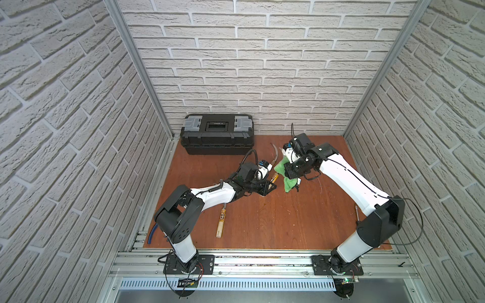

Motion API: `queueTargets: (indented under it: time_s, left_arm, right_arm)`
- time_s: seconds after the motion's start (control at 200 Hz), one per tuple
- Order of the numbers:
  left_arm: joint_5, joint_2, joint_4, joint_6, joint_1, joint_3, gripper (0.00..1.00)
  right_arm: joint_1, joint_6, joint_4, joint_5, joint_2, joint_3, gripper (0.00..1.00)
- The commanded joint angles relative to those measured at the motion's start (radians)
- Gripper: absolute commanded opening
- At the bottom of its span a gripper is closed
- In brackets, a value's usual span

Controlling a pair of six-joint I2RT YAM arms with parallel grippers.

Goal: Wipe small sickles with rags
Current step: Wipe the small sickle.

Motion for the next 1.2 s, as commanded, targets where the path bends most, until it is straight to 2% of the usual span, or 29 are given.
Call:
queueTargets:
  time_s: [0.0,0.515,0.8,1.195]
  left_arm:
    - [-0.038,-0.032,-0.048,0.078,-0.012,0.016,0.0]
    - [-0.056,-0.173,-0.047,0.101,-0.092,-0.023,0.0]
    - [-0.039,-0.231,-0.099,0.139,-0.121,-0.047,0.0]
    - [-0.078,-0.303,-0.146,0.146,-0.122,-0.093,0.0]
  right_arm:
    - [0.014,0.022,0.002,-0.006,0.022,0.049,0.03]
    - [-0.016,0.048,0.139,0.025,0.169,-0.035,0.02]
    - [-0.06,0.015,0.167,-0.007,0.229,0.014,0.02]
    - [-0.093,-0.042,0.159,-0.057,0.323,0.14,0.03]
